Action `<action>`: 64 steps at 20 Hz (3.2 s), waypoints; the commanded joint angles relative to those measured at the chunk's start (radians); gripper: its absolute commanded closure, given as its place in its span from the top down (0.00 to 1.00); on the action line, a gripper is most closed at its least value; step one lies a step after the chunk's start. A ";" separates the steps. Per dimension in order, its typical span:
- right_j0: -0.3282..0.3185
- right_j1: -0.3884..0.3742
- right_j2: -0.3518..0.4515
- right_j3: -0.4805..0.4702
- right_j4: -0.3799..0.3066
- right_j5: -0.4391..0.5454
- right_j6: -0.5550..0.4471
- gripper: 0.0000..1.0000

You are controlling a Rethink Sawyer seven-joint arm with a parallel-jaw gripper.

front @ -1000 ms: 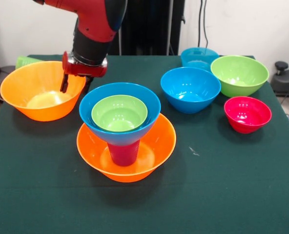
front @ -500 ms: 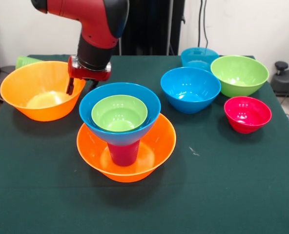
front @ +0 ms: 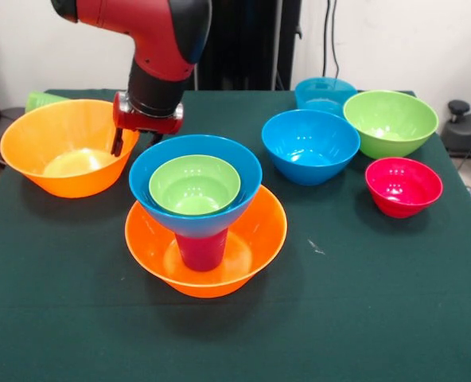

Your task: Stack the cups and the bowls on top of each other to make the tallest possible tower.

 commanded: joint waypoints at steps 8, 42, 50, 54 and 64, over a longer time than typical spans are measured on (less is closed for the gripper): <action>-0.010 -0.010 0.090 0.089 0.027 -0.026 0.109 1.00; 0.001 0.014 0.091 0.084 0.008 -0.007 0.080 0.00; 0.032 0.009 0.058 0.067 0.005 -0.005 0.101 0.00; 0.071 -0.032 0.006 0.079 -0.005 0.002 0.119 0.00; 0.065 -0.194 0.027 0.168 0.025 0.072 0.033 0.00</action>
